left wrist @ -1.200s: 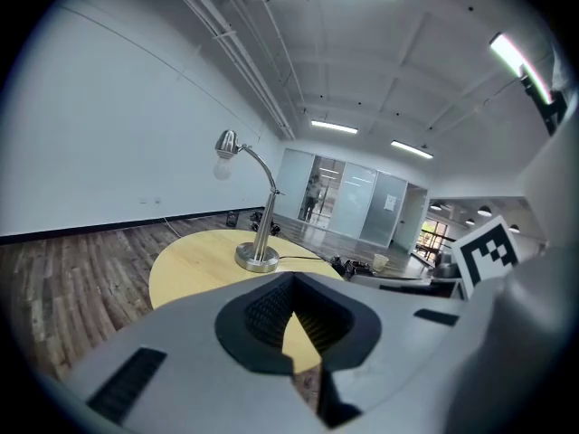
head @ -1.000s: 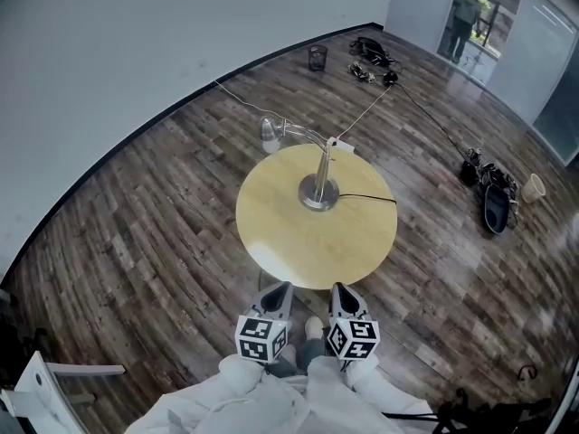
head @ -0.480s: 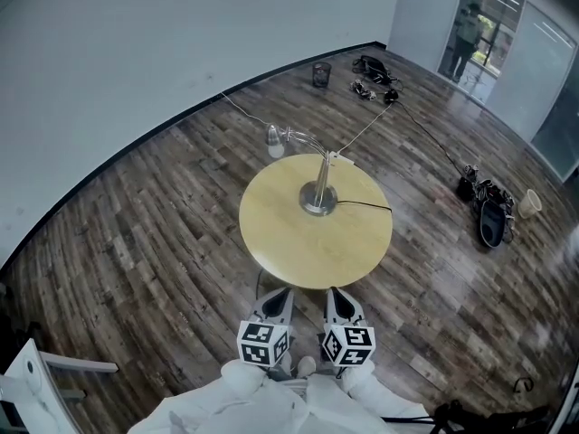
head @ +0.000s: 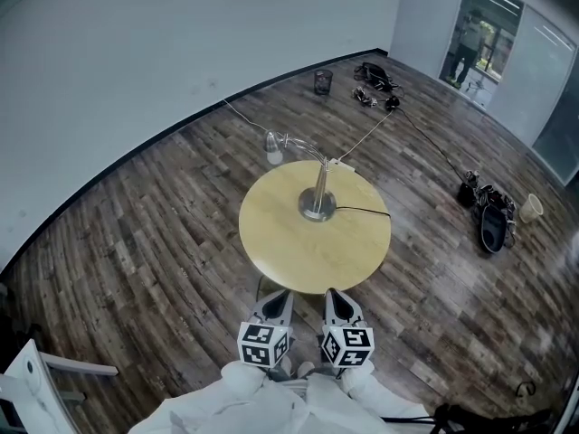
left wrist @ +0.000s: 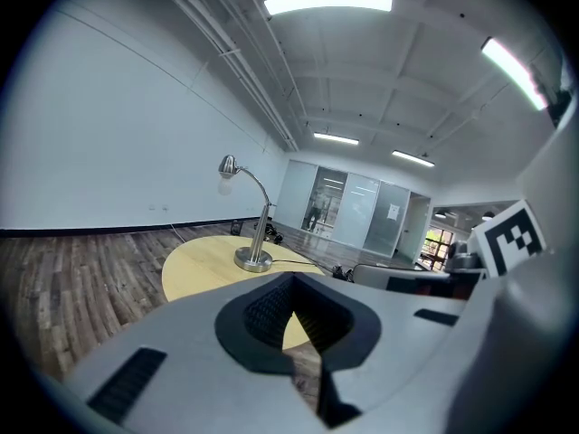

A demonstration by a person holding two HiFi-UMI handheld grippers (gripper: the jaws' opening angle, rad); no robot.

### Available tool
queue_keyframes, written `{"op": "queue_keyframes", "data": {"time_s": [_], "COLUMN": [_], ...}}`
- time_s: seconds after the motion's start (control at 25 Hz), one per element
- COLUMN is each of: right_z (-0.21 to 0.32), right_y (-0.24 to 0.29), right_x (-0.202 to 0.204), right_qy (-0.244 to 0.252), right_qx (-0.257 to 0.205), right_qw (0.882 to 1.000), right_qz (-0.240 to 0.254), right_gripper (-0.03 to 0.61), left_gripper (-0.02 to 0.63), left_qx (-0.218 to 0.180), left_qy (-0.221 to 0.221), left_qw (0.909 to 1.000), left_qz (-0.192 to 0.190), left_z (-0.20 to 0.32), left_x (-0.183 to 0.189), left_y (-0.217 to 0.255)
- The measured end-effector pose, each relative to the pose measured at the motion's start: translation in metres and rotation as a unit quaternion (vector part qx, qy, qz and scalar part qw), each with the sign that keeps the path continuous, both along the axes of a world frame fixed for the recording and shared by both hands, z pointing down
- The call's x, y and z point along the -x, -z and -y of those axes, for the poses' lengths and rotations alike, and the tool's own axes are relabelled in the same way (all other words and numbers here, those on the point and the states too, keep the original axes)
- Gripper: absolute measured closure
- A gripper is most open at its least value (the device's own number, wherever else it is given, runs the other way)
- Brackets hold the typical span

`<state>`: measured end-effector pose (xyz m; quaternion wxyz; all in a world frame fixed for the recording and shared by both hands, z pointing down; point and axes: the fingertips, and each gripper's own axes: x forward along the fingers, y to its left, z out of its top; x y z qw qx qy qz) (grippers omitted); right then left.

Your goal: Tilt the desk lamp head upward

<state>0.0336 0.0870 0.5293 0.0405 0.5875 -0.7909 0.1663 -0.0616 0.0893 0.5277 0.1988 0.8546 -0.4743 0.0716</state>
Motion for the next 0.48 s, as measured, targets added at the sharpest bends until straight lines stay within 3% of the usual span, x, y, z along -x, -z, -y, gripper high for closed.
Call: {"op": "queue_keyframes", "data": {"time_s": [0.48], "right_z": [0.014], "right_y": [0.0], "right_x": [-0.009], "right_qy": [0.004], "right_qx": [-0.005], "right_qw": [1.0], "right_qz": [0.001], "right_gripper": [0.569], "left_gripper": [0.614], "left_qx": [-0.001], "left_qy": [-0.004], "left_qw": [0.9999], "left_qz": [0.009], "left_z": [0.013], "left_x": [-0.012], "left_y": [-0.004]}}
